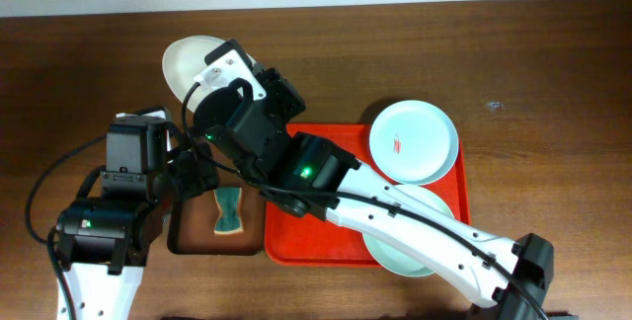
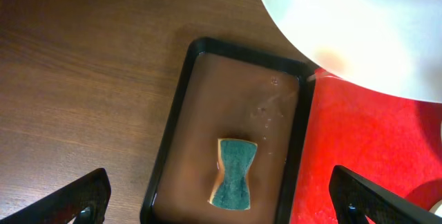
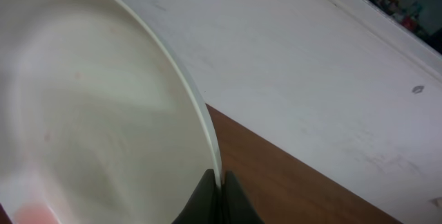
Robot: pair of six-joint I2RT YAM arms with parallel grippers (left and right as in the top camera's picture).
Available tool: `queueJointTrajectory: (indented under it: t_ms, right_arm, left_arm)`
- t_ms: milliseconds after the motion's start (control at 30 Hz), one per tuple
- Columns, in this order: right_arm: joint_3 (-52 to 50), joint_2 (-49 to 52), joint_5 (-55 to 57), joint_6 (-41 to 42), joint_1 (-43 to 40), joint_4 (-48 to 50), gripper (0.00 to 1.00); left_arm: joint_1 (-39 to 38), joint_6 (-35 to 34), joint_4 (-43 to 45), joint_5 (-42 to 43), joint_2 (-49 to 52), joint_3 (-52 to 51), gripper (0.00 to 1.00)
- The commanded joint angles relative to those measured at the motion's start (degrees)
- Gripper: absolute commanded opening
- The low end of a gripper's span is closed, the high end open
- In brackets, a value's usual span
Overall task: Clean dirty plates on tray and stack at the side
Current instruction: 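Lift the white plate with the right gripper and swing it right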
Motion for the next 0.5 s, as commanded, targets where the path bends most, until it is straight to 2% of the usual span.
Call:
queueJointTrajectory:
  t_ms: [0,133,167,200,267,333,467]
  right_arm:
    - [1.60,-2.08,1.60,0.31,0.20,0.33,0.04]
    - [1.57,-2.03,1.57,0.63,0.11,-1.77,0.04]
    - [1.36,-2.01,1.53,3.13,-0.20,-3.43,0.04]
    - [1.14,-1.99,0.74,9.81,-1.20,-5.97,0.04]
    - [0.66,-1.99,-8.15,19.32,-4.22,-11.45,0.04]
    - [-0.48,-1.97,-23.47,26.99,-9.90,-16.22,0.04]
    - [-1.75,-1.97,-37.70,30.64,-19.91,-24.04,0.04]
  left_arm:
    - [0.28,-0.55,-0.07,-0.66,-0.07,0.68,0.99]
    - [0.28,-0.57,-0.07,-0.66,-0.07,0.68,0.99]
    - [0.28,-0.57,-0.07,-0.66,-0.07,0.68,0.99]
    - [0.28,-0.57,-0.07,-0.66,-0.07,0.68,0.99]
    - [0.28,-0.57,-0.07,-0.66,-0.07,0.68,0.99]
    - [0.28,-0.55,-0.07,-0.66,-0.07,0.68,0.99]
    - [0.28,-0.57,-0.07,-0.66,-0.07,0.68,0.99]
